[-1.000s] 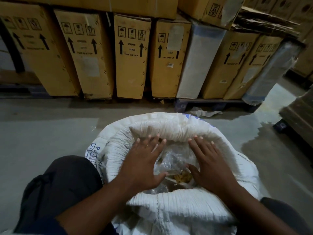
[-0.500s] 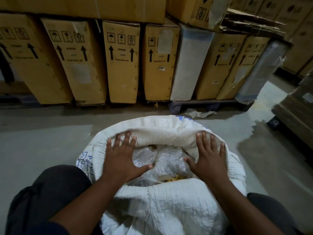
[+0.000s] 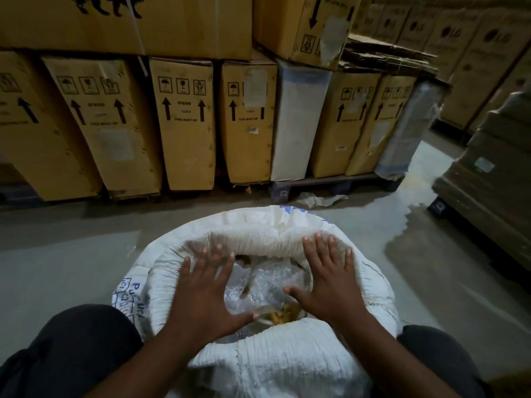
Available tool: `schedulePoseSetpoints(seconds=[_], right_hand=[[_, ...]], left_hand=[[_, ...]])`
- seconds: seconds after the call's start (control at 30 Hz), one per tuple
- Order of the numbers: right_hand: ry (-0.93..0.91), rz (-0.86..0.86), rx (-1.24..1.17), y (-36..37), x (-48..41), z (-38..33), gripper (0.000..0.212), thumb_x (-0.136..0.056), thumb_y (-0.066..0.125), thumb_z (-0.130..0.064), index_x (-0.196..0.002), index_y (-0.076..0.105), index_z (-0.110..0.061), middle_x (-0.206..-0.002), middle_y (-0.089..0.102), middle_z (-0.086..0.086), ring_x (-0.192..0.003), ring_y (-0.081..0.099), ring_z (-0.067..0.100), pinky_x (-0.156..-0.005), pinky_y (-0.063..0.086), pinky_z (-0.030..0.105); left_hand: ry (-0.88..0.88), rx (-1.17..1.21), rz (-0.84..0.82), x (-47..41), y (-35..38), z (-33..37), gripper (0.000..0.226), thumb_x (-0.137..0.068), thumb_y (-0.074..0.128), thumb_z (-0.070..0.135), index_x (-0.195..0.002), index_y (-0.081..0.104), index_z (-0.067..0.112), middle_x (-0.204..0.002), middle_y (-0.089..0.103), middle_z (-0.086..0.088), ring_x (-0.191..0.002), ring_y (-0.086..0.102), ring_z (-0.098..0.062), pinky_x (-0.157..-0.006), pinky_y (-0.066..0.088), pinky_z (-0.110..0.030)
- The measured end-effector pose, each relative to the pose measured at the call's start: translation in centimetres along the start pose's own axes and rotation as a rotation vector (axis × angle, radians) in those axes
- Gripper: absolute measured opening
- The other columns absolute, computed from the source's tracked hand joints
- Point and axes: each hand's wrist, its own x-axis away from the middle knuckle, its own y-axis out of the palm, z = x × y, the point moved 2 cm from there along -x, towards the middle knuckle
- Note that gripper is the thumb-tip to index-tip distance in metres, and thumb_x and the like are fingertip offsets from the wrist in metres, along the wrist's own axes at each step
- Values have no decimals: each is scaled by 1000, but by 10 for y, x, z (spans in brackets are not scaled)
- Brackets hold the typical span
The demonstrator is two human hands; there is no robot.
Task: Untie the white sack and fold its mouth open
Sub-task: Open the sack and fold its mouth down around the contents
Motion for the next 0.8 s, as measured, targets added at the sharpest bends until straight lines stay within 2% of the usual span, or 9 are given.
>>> schedulePoseSetpoints(seconds=[0.17, 0.3, 0.4, 0.5, 0.57, 0.63, 0.7, 0.77, 0.8], right_hand=[[-44, -120, -138, -14, 14, -20, 123, -70, 45, -98, -160, -20, -44, -172, -24, -4, -157, -25, 24, -127, -9, 59], [-148, -319, -136, -16, 29, -36, 138, -60, 54, -101, -157, -27, -46, -168, -36, -2, -155, -32, 26, -126, -8, 61], [-201, -471, -12, -9, 40, -43, 146, -58, 65, -94, -155, -31, -44, -165, -40, 4, -155, -30, 31, -125, -7, 64], [-179, -649, 124, 1, 53, -41, 149, -62, 77, -81, -155, -32, -39, -167, -36, 10, -156, -24, 37, -121, -6, 72], [-165, -740, 219, 6, 64, -38, 149, -65, 79, -76, -157, -30, -35, -168, -32, 15, -156, -22, 42, -119, -7, 75], [-164, -802, 306, 10, 73, -35, 144, -70, 80, -72, -160, -25, -30, -169, -28, 18, -156, -21, 44, -116, -6, 76], [-160, -858, 361, 11, 76, -35, 139, -75, 79, -68, -162, -22, -27, -170, -24, 19, -156, -18, 45, -115, -6, 77], [-154, -892, 370, 6, 67, -34, 137, -75, 77, -69, -163, -18, -25, -171, -17, 20, -158, -11, 46, -117, -4, 76], [-151, -886, 351, 1, 58, -35, 134, -75, 75, -71, -164, -13, -24, -172, -7, 21, -158, -1, 45, -119, 2, 74]], left_hand=[[112, 20, -90, 16, 10, 11, 132, -65, 25, 109, -165, 26, 24, -174, 11, -7, -158, 18, -38, -124, -1, -51], [99, 27, -371, 31, 15, 18, 140, -46, 3, 108, -162, -22, 32, -164, -37, 0, -157, -26, -31, -122, -19, -57], [146, -142, -532, 42, 17, 25, 141, -56, 25, 108, -159, -28, 28, -154, -42, 3, -158, -24, -29, -122, -17, -63], [168, -175, -463, 53, 34, 21, 136, -64, 70, 83, -164, 12, 12, -165, -25, -1, -156, 26, -38, -116, 10, -76], [204, -213, -354, 71, 63, 11, 89, -66, 72, 67, -131, 49, 11, -173, 10, -16, -106, 74, -45, -88, 45, -76], [210, -378, -60, 80, 85, 4, 30, -106, 35, 33, -114, 55, 13, -173, 4, -21, -85, 75, -50, -82, 48, -65], [209, -341, -59, 77, 89, 2, 56, -109, 14, 15, -105, 70, 6, -167, 18, -31, -86, 71, -54, -78, 49, -66], [89, -162, -353, 69, 58, 7, 54, -94, 33, 21, -101, 78, -6, -152, 40, -29, -92, 71, -58, -70, 54, -75], [-35, -78, -554, 59, 35, 9, 68, -88, 44, 39, -125, 67, -14, -156, 29, -33, -113, 62, -63, -86, 49, -79]])
